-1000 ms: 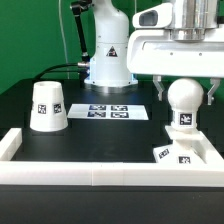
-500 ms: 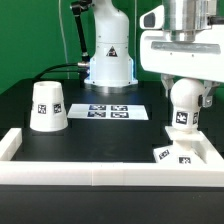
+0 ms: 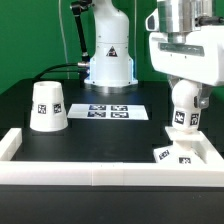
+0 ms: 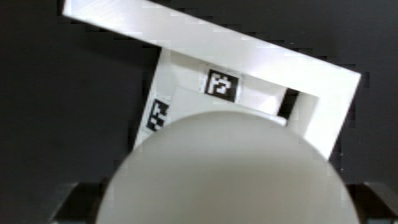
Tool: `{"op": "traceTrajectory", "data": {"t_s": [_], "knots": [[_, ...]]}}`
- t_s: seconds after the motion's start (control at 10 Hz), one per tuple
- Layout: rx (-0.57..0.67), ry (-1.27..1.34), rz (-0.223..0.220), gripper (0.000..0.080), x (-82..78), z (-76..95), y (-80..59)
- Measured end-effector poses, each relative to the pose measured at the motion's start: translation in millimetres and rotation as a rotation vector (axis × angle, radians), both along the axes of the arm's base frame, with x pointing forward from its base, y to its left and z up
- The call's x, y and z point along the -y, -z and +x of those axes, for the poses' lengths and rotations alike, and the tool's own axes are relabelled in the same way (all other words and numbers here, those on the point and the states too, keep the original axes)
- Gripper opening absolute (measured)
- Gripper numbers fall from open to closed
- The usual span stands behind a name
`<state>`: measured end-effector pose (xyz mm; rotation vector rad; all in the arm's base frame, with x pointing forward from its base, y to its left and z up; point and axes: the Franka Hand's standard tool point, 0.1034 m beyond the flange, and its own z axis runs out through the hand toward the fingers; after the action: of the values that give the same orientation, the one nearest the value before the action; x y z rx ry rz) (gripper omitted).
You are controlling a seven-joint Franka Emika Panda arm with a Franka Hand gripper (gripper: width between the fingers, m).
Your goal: Assemble lamp
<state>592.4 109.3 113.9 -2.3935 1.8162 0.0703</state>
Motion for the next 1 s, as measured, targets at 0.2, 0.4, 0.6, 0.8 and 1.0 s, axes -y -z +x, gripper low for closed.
{"op": "traceTrajectory", "data": {"t_s": [0.2,0.4,0.6,0.8,1.0], "knots": [[-0.014,0.108,0.020,0.0580,-3.1,0.0,-0.2],[-0.011,0.082,0.024,0.0673,-5.1,-0.3,-0.2],[0.005,-0.030,0.013,0.0694,-7.8,-1.1,-0.4],[0.031,-0.254,0.002,0.0698,-8.0,-7.1,1.5],[0.048,-0.409,-0.004,0.0698,-7.8,-10.8,2.8]]}}
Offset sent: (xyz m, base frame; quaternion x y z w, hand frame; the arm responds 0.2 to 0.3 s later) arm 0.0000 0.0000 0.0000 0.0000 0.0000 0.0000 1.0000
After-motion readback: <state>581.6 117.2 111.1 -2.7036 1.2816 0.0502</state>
